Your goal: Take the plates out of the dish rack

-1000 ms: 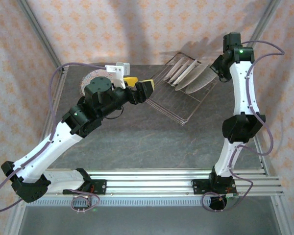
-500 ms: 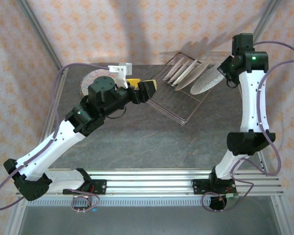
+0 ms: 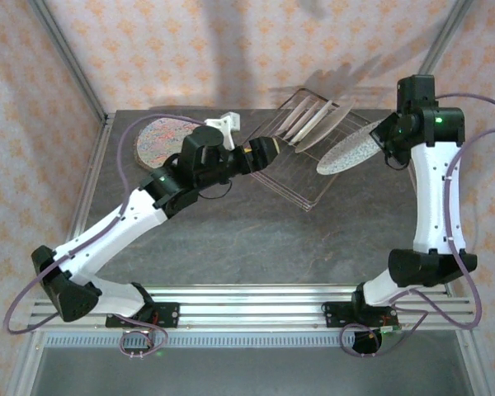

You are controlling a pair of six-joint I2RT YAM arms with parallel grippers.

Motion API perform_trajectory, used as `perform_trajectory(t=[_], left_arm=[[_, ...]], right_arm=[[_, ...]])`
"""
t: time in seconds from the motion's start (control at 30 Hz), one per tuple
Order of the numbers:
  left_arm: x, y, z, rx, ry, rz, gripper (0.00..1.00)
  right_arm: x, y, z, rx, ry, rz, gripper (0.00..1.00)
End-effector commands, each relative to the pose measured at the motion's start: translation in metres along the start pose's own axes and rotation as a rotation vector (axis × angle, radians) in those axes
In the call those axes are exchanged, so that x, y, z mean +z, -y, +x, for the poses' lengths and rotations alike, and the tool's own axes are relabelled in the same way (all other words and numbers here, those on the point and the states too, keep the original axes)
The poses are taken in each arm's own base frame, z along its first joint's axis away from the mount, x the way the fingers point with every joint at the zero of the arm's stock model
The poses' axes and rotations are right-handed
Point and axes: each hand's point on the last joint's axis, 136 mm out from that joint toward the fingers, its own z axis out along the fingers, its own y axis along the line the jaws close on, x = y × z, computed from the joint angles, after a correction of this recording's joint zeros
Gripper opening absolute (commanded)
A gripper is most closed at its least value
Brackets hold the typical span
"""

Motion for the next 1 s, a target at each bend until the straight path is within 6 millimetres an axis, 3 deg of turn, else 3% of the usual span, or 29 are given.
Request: perform_trajectory(t=[0.0, 0.27, 0.4, 0.73, 0.97], left_arm=[[0.007, -0.004, 0.008, -0.222, -0.062, -0.019, 0.85], [0.039, -0.04, 0.036, -0.625, -0.18, -0.11, 0.79], [0.059, -0.047, 0.053, -0.801, -0.183, -0.075, 0.75], [0.097, -0.026, 0.075, -0.92, -0.243, -0.015, 0.72], [0.113, -0.025, 0.088, -1.016, -0.253, 0.009, 0.66]], right_arm=[[-0.02, 0.006, 0.011, 0.07, -0.002, -0.048, 0.0], [-0.029, 0.014, 0.032, 0.149, -0.055, -0.094, 0.0], [-0.032, 0.015, 0.041, 0.18, -0.08, -0.121, 0.0], [-0.036, 0.019, 0.057, 0.222, -0.123, -0.163, 0.0], [-0.035, 0.013, 0.063, 0.262, -0.156, -0.212, 0.0]])
